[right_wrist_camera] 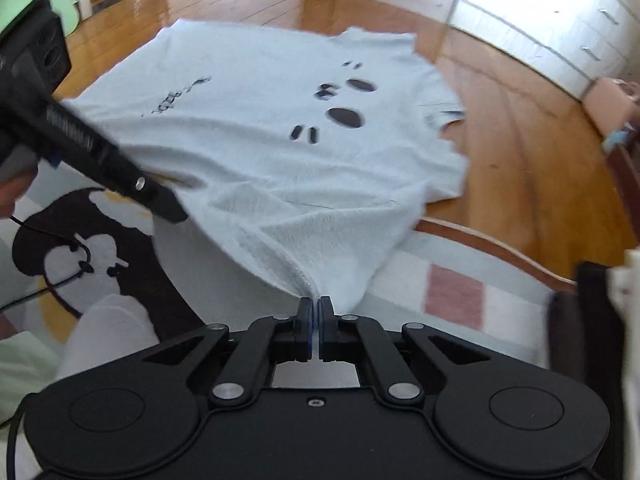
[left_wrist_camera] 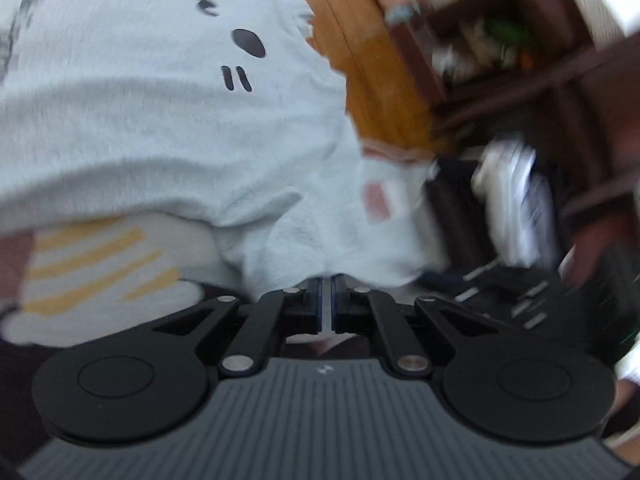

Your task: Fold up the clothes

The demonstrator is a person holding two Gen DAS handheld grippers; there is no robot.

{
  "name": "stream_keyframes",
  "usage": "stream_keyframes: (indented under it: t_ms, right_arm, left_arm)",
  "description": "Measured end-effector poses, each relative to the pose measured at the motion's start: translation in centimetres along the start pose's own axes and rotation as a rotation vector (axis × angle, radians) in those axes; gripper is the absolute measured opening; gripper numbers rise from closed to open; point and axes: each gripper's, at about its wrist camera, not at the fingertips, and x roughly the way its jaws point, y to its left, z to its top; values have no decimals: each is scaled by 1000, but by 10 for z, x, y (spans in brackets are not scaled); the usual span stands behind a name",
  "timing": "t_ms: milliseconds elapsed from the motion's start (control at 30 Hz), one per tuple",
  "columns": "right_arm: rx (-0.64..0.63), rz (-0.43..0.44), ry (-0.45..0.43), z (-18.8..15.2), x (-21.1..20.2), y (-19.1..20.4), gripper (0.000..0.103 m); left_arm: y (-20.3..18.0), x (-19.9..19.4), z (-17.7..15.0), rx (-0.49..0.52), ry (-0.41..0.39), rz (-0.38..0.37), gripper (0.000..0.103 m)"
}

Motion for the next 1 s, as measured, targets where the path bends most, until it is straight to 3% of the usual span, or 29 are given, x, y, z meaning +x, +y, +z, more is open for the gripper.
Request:
stream_keyframes:
  t_ms: [67, 100, 133, 167, 200, 233, 333, 367, 433, 500, 533, 633, 733, 800, 833, 900, 933, 967, 1000]
  right_arm:
    - [8, -62, 36, -11, 9, -1, 2]
    - [35, -86, 74, -17, 21, -1, 2]
    - [61, -111, 112, -23, 33, -2, 2]
    - [86, -126, 140, -29, 43, -2, 2]
    - [106, -105, 131, -32, 44, -3, 2]
    - [122, -84, 119, -34, 43, -4, 2]
    - [150, -40, 60, -32, 33, -9, 2]
    - [181, -26, 33, -29, 30, -13, 2]
    - [220, -3, -52, -23, 15, -18, 2]
    - [185, 15, -152, -17, -9, -20, 2]
    - [153, 21, -182, -13, -22, -22, 2]
    - [74, -7, -89, -15, -25, -22, 2]
    - [70, -29, 144, -42, 23, -14, 0]
    - [27, -71, 249, -58, 50, -2, 0]
    - [17, -58, 240, -59, 52, -2, 2]
    - [63, 3, 158, -45, 40, -14, 3]
    - [102, 43, 125, -35, 34, -22, 9]
    - [144, 84, 93, -25, 28, -31, 18]
    - [192, 123, 60, -12, 26, -41, 50]
  left_arm:
    - [-17, 11, -6, 137, 81, 175, 6]
    - [-16, 15, -7, 121, 90, 164, 7]
    - [-14, 19, -9, 100, 97, 146, 16]
    - [-12, 23, -10, 78, 104, 128, 34]
    - [-9, 24, -9, 40, 89, 119, 42]
    - [-12, 25, -9, 78, 56, 152, 53]
    - [-26, 33, -8, 264, -18, 287, 66]
    - [-26, 38, -8, 291, -18, 292, 72]
    - [-26, 41, -7, 305, -10, 277, 70]
    - [-27, 36, -7, 277, 4, 241, 15]
    - [-27, 34, -6, 263, 11, 224, 2]
    - [-29, 26, -5, 220, 31, 170, 3]
    - [-33, 30, -7, 233, 65, 241, 3]
    - [-27, 38, -10, 237, 115, 317, 3]
    - [-25, 42, -11, 238, 141, 356, 4]
    - [-20, 36, -9, 202, 155, 319, 8]
    - [-17, 32, -7, 170, 161, 295, 15]
    - [-14, 29, -5, 138, 165, 271, 31]
    - [-10, 23, -2, 104, 149, 244, 41]
